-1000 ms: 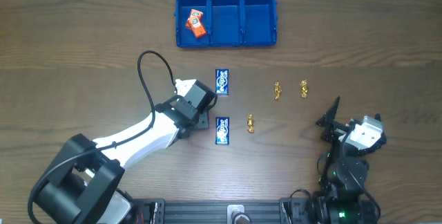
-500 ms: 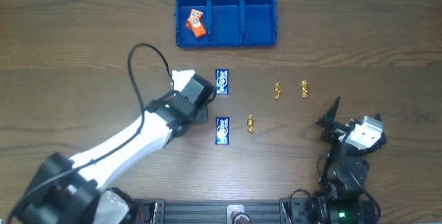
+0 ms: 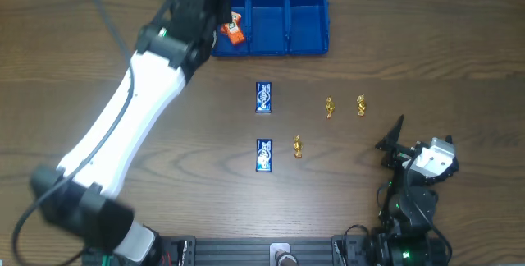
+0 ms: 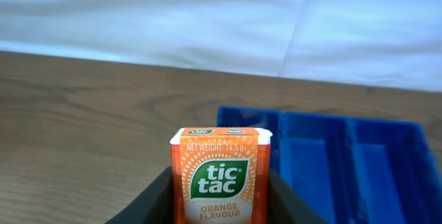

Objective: Sort Candies Into Trays

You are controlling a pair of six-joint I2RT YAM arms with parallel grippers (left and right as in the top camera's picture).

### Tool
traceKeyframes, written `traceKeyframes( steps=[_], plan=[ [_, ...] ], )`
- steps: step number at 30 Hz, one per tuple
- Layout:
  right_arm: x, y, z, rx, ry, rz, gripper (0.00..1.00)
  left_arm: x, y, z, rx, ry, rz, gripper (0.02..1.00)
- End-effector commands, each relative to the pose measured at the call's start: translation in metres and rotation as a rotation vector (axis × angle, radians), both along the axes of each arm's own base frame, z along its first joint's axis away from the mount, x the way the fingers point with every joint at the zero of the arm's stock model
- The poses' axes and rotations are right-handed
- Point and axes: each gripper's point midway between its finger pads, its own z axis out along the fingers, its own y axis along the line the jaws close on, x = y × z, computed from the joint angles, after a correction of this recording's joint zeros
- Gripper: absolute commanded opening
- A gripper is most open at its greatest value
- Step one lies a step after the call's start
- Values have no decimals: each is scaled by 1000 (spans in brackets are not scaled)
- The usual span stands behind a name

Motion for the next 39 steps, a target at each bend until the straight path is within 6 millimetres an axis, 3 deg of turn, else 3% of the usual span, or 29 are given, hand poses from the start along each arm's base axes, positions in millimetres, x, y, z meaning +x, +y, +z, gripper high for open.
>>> traceKeyframes(
  steps=[1, 5, 11, 15, 22, 24, 28, 31, 35, 39],
  plan=[
    [-1, -2, -2, 6, 3, -10, 998, 42, -12, -40, 36, 74, -48, 303],
    [-1, -2, -2, 6, 3, -10, 998, 55, -16, -84, -2, 155, -44, 310],
    [-1, -2, -2, 6, 3, -10, 998, 61, -20, -119, -31, 215, -38, 305],
    [-1, -2, -2, 6, 3, -10, 998, 62, -21, -129, -35, 229, -33, 305],
    [-1, -2, -2, 6, 3, -10, 998, 66, -20, -126, -41, 212, -30, 327],
    [-1, -2, -2, 6, 3, -10, 998, 66, -20, -126, -41, 212, -30, 400],
    [-1, -2, -2, 6, 3, -10, 998, 66, -21, -120, -44, 196, -30, 711],
    [-1, -2, -2, 6, 3, -10, 998, 65, -21, -103, -50, 162, -28, 792],
    [-1, -2, -2, 6, 3, -10, 998, 48, -14, -32, -32, 39, -21, 796],
    [-1, -2, -2, 6, 3, -10, 998, 3, -1, 65, -21, -130, -32, 825]
  ],
)
